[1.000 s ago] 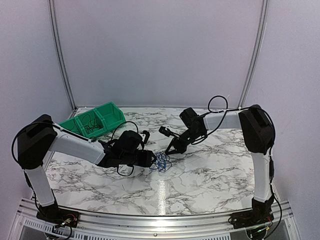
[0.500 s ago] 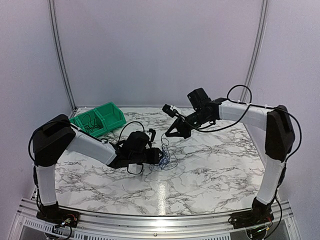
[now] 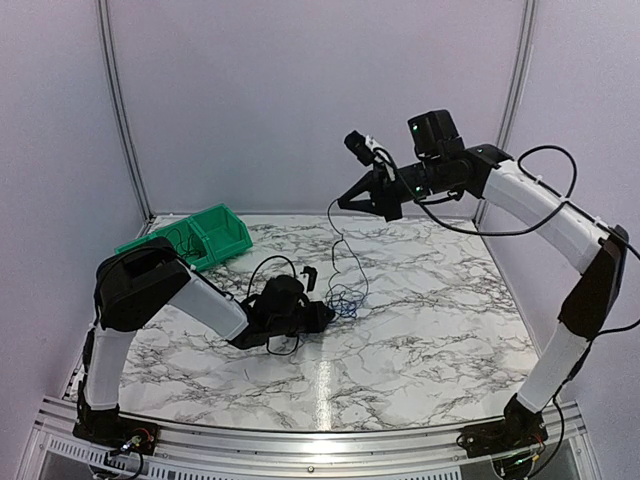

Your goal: Untangle the cables

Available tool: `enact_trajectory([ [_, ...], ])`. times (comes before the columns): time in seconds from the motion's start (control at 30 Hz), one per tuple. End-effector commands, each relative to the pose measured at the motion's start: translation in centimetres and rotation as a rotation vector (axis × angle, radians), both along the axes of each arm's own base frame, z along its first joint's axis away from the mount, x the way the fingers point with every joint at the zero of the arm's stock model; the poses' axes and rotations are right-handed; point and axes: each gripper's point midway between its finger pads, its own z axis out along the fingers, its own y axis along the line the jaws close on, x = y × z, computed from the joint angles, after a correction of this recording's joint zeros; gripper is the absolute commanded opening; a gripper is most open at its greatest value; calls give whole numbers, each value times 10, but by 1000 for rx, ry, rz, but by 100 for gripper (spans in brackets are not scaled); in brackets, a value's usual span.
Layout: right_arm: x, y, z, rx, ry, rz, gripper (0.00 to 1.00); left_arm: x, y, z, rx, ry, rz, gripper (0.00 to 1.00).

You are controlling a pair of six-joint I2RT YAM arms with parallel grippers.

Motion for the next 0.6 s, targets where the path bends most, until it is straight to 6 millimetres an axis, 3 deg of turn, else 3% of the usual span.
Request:
enact_trajectory([
  [0.0,-25,-6,65,103,-57,29,0,-8,7,-12,4,21,-3,6],
  [0.13,-37,-13,104,172,-120,34,0,-13,15,-16,19,23,-4,0],
  [0.4,-65,-37,190,294,-313,9,0,-19,23,-26,33,42,-1,0],
  [0.47,-63,-39,192,289,-335,-12,0,-17,31,-22,47,24,28,0],
  [0.57,-52,-36,168,251,-306,-37,0,-19,44,-3,59,-28,43,9],
])
